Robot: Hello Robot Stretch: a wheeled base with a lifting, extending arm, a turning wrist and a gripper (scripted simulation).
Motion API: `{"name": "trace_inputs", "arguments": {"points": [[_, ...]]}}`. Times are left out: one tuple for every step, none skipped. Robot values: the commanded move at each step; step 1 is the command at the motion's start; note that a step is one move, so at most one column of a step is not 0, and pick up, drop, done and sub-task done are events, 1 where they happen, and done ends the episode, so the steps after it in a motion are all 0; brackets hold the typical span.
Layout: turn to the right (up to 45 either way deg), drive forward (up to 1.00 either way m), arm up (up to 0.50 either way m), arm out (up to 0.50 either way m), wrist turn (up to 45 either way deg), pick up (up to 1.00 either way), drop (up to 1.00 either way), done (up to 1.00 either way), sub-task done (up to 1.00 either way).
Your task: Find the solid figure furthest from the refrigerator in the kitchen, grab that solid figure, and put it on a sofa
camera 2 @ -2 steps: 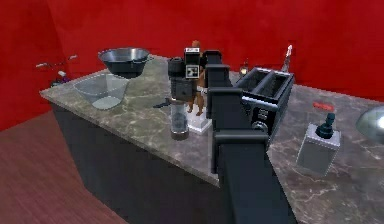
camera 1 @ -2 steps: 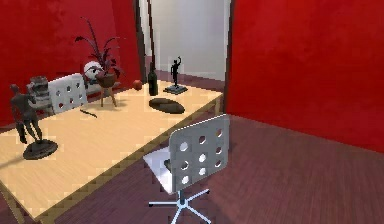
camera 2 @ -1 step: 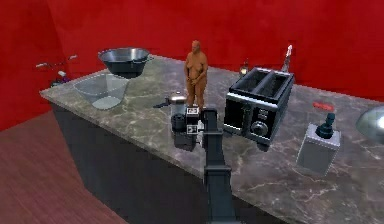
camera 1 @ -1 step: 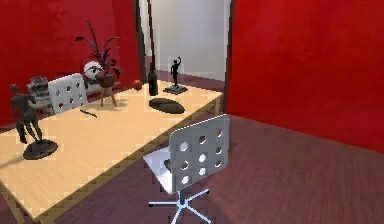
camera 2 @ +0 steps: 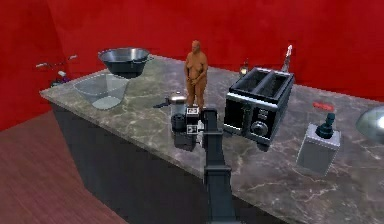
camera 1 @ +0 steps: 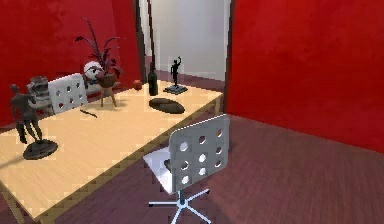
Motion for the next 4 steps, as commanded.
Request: {"name": "trace_inputs", "arguments": {"points": [[0.0,0.00,0.10,0.00,0.0,0.00,0.00,0.00,0.00],[0.0,0.00,0.06,0.00,0.0,0.00,0.00,0.00,0.00],[0.0,0.00,0.00,0.00,-45.0,0.00,0.00,0.00,0.00],[0.0,0.00,0.00,0.00,-45.0,0.00,0.00,0.00,0.00]]}}
